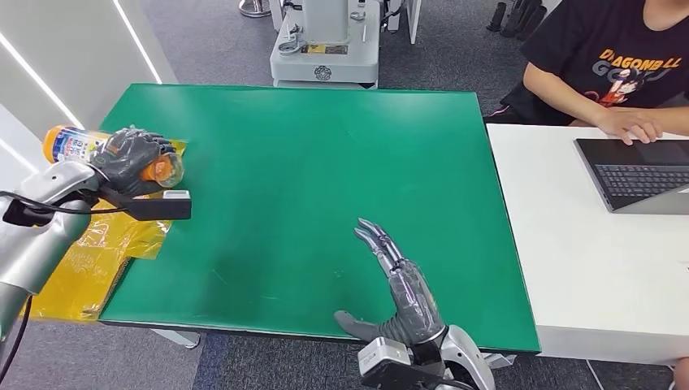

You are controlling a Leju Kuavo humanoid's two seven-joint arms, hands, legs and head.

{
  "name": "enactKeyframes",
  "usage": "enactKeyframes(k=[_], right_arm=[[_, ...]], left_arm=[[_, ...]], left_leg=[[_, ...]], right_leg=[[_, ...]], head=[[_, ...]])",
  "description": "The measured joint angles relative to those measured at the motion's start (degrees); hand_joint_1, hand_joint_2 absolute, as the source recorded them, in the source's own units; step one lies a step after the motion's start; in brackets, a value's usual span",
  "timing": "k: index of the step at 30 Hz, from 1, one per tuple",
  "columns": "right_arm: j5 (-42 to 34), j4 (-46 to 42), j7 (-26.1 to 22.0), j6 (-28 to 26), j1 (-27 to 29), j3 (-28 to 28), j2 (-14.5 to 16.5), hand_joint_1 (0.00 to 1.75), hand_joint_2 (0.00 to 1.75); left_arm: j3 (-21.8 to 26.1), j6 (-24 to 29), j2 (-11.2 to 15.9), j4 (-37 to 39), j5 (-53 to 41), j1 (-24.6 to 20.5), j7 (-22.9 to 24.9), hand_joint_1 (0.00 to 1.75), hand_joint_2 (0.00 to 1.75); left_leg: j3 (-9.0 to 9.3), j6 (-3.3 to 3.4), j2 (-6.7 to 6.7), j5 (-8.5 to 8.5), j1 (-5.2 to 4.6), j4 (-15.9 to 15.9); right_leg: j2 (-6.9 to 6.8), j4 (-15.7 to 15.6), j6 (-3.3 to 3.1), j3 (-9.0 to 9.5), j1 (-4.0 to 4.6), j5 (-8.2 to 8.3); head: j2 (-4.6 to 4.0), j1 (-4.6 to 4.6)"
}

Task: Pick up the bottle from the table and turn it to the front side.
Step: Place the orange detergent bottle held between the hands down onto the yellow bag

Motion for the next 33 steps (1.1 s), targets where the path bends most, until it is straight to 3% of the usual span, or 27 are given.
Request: enactKeyframes(k=[11, 19, 33], right_arm=[[-4.8, -4.2, -2.9, -1.6, 0.1, 0.0, 0.4, 0.00, 1.75], [-14.1, -7.6, -7.7, -6.1, -0.2, 0.0, 0.6, 0.00, 1.75], [-21.9, -9.3, -9.0, -9.7, -1.9, 0.7, 2.1, 0.00, 1.75]], left_arm=[[-6.8, 1.5, -4.8, 15.5, -5.0, -0.9, 0.7, 1.75, 1.75], [-7.7, 1.5, -7.2, 22.2, -5.7, -1.2, 1.9, 1.75, 1.75], [-7.7, -0.1, -12.7, 28.1, -6.3, -1.2, 1.7, 1.75, 1.75]], left_leg=[[-0.01, 0.00, 0.03, 0.00, -0.01, 0.0], [-0.01, 0.00, 0.01, 0.00, -0.01, 0.0], [-0.02, -0.01, 0.00, 0.00, -0.01, 0.0]], right_leg=[[0.03, 0.0, 0.00, 0.00, -0.01, 0.00], [0.01, 0.0, 0.00, 0.01, -0.01, 0.00], [0.00, 0.0, 0.00, 0.02, -0.01, 0.01]], head=[[0.00, 0.01], [0.00, 0.01], [0.00, 0.00]])
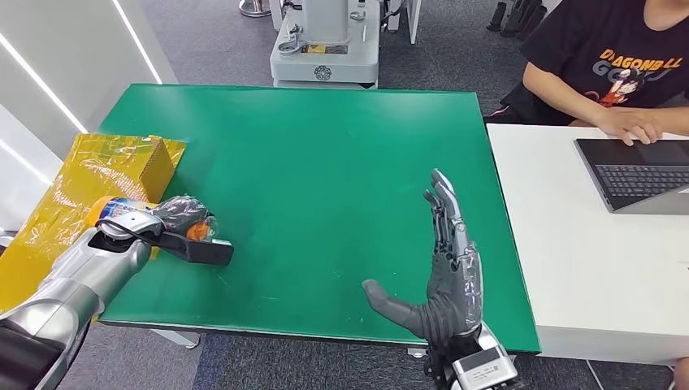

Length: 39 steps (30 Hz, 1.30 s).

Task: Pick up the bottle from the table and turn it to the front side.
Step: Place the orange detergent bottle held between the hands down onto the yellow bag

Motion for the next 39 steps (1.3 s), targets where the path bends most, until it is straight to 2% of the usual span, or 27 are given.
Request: enactKeyframes(k=[7, 11, 22, 33, 39], right_arm=[[-0.3, 0.3, 0.7, -0.6, -1.2, 0.8, 0.5, 0.00, 1.75], [-0.7, 0.7, 0.7, -0.8, -1.7, 1.0, 0.8, 0.00, 1.75], [-1.7, 2.1, 0.9, -2.1, -2.9, 2.2, 0.8, 0.00, 1.75], [-1.7, 2.4, 0.9, -3.1, -2.7, 2.3, 0.8, 0.00, 1.75], [-1.7, 2.4, 0.9, -3.1, -2.6, 2.3, 0.8, 0.00, 1.75]], left_arm=[[0.0, 2.7, -1.2, 2.0, 0.6, 0.7, 3.3, 1.75, 1.75], [0.0, 2.9, -1.6, 2.5, 0.4, 1.4, 5.6, 0.00, 1.75], [0.5, 2.7, -2.1, 3.0, -0.3, 1.3, 9.7, 0.00, 1.75], [2.0, 4.4, -2.3, 3.2, -0.5, 1.8, 9.7, 0.00, 1.75], [4.4, 8.6, -1.9, 3.2, 0.6, 3.2, 8.4, 0.00, 1.75]], left_leg=[[0.01, 0.00, 0.00, 0.00, 0.00, 0.0], [0.00, 0.00, -0.01, 0.00, 0.00, 0.0], [0.12, 0.00, -0.04, 0.00, 0.00, 0.0], [0.17, -0.02, -0.04, 0.02, 0.00, 0.0], [0.17, -0.02, -0.02, 0.01, 0.00, 0.0]], right_leg=[[0.00, 0.0, 0.00, 0.01, 0.00, 0.00], [-0.01, 0.0, 0.00, 0.01, 0.00, 0.00], [-0.05, 0.0, 0.00, 0.13, 0.00, 0.00], [-0.05, 0.1, -0.01, 0.16, 0.00, 0.00], [-0.03, 0.1, -0.01, 0.15, 0.00, 0.00]], head=[[0.00, 0.01], [0.00, 0.01], [0.00, 0.01], [0.00, 0.01], [0.00, 0.01]])
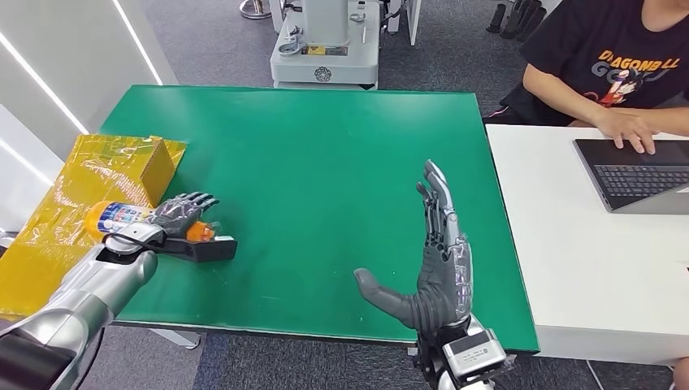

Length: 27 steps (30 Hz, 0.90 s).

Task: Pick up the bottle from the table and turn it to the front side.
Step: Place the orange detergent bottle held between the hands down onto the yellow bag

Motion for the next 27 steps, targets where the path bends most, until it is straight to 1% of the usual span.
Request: enactKeyframes(k=[6, 9, 13, 15, 19, 23, 27], right_arm=[[0.0, 0.0, 0.0, 0.1, 0.2, 0.0, 0.0, 0.00, 1.75], [0.0, 0.0, 0.0, 0.1, 0.2, 0.0, 0.0, 0.00, 1.75], [-0.1, 0.0, -0.3, 0.2, 1.1, 0.0, 0.0, 0.00, 1.75], [-0.1, 0.0, -0.4, 0.2, 1.4, -0.1, 0.0, 0.00, 1.75], [0.0, 0.0, -0.4, 0.2, 1.6, -0.1, 0.0, 0.00, 1.75], [0.0, 0.0, -0.4, 0.1, 1.7, -0.1, 0.0, 0.00, 1.75], [0.5, -0.2, -0.6, -0.1, 2.3, -0.4, 0.0, 0.00, 1.75]], left_arm=[[2.5, 3.8, 1.0, -0.1, 1.1, 1.5, -1.8, 0.00, 1.75], [2.7, 4.2, 1.1, -0.1, 1.2, 1.6, -2.1, 0.00, 1.75], [7.9, 8.5, 4.8, -3.6, 2.8, 6.8, -6.1, 0.00, 1.75], [9.1, 9.3, 5.5, -4.9, 2.9, 8.4, -6.7, 0.00, 1.75], [11.0, 9.9, 6.6, -6.8, 3.0, 10.4, -7.0, 0.00, 1.75], [12.2, 10.4, 7.0, -8.1, 3.5, 11.6, -7.2, 0.00, 1.75], [14.4, 11.9, 7.3, -11.9, 5.7, 15.2, -9.2, 0.00, 1.75]], left_leg=[[0.00, 0.00, 0.02, 0.00, 0.00, 0.0], [0.00, 0.00, 0.03, 0.00, 0.00, 0.0], [-0.01, -0.03, 0.08, -0.02, 0.00, 0.0], [-0.02, -0.03, 0.07, -0.02, 0.00, 0.0], [-0.01, -0.03, 0.05, -0.02, 0.00, 0.0], [-0.01, -0.03, 0.06, -0.02, 0.00, 0.0], [-0.02, -0.04, 0.08, -0.03, 0.00, 0.0]], right_leg=[[0.02, 0.0, -0.01, -0.01, 0.00, 0.00], [0.03, 0.0, -0.01, -0.01, 0.00, -0.01], [0.09, 0.0, -0.06, -0.07, 0.00, -0.05], [0.08, 0.0, -0.07, -0.07, 0.00, -0.05], [0.07, 0.0, -0.07, -0.06, 0.00, -0.06], [0.07, 0.0, -0.07, -0.06, 0.00, -0.06], [0.09, 0.0, -0.08, -0.09, 0.00, -0.06]], head=[[0.00, -0.01], [0.00, -0.01], [0.00, 0.00], [0.00, 0.00], [0.00, -0.01], [0.00, -0.01], [0.00, -0.01]])
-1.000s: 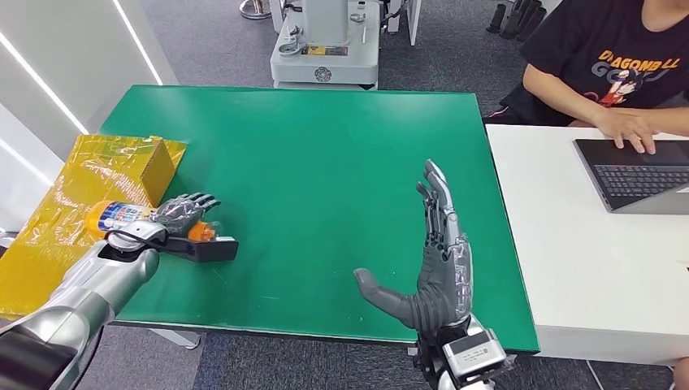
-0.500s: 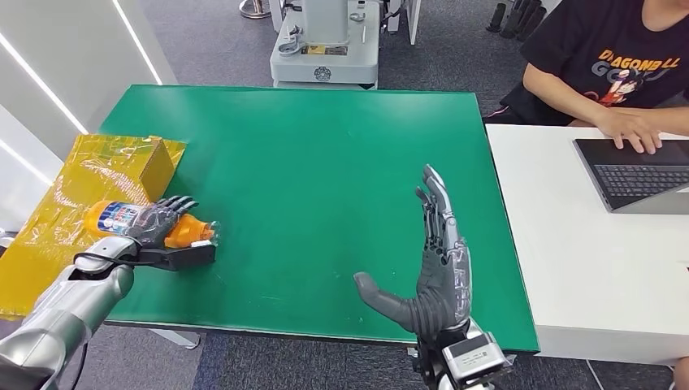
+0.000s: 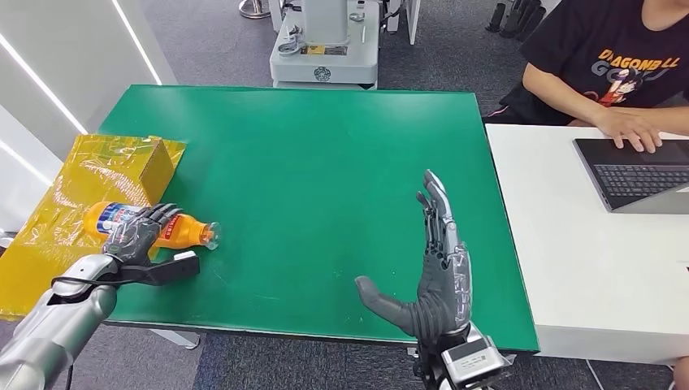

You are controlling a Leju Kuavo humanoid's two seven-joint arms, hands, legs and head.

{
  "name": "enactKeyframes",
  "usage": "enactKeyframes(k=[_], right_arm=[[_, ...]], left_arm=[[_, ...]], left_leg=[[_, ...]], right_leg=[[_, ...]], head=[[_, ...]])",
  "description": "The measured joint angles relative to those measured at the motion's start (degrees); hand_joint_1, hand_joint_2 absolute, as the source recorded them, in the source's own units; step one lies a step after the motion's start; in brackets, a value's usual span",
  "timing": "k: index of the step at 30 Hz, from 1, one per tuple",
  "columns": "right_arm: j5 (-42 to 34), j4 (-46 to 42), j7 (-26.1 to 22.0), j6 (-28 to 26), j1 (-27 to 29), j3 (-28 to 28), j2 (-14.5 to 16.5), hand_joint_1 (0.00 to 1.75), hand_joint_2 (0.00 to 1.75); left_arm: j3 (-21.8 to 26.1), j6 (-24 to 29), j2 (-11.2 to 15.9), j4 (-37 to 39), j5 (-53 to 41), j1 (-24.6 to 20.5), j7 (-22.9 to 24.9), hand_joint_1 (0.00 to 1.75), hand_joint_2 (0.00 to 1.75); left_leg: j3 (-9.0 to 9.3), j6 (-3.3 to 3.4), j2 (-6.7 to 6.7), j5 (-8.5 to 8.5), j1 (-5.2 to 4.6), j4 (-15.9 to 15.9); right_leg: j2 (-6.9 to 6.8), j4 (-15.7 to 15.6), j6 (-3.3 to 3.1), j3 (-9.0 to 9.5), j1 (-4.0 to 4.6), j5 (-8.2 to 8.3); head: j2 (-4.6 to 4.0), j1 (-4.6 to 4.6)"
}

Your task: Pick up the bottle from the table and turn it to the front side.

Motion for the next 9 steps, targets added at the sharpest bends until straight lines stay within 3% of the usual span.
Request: enactKeyframes(k=[3, 7, 9], right_arm=[[0.4, -0.3, -0.5, 0.1, 0.7, -0.5, 0.0, 0.00, 1.75], [0.5, -0.4, -1.5, 0.9, 1.6, -1.3, 0.0, 0.00, 1.75], [0.5, -0.4, -1.8, 1.1, 1.7, -1.4, 0.0, 0.00, 1.75]], left_arm=[[3.0, 1.6, 0.0, -6.1, 4.3, 4.1, -4.2, 0.00, 1.75], [7.2, 4.3, -1.3, -17.8, 16.8, 8.2, -14.0, 0.00, 1.75], [8.2, 4.4, -1.9, -21.8, 19.8, 8.8, -15.4, 0.00, 1.75]], left_leg=[[-0.02, -0.02, 0.00, -0.02, 0.00, 0.0], [-0.11, -0.03, -0.08, -0.04, 0.00, 0.0], [-0.12, -0.03, -0.10, -0.04, -0.01, 0.0]], right_leg=[[0.00, 0.0, -0.02, -0.05, 0.00, -0.03], [-0.08, -0.1, -0.01, -0.07, 0.00, -0.05], [-0.10, -0.1, -0.01, -0.05, -0.01, -0.05]], head=[[0.00, 0.01], [0.00, 0.02], [0.00, 0.01]])
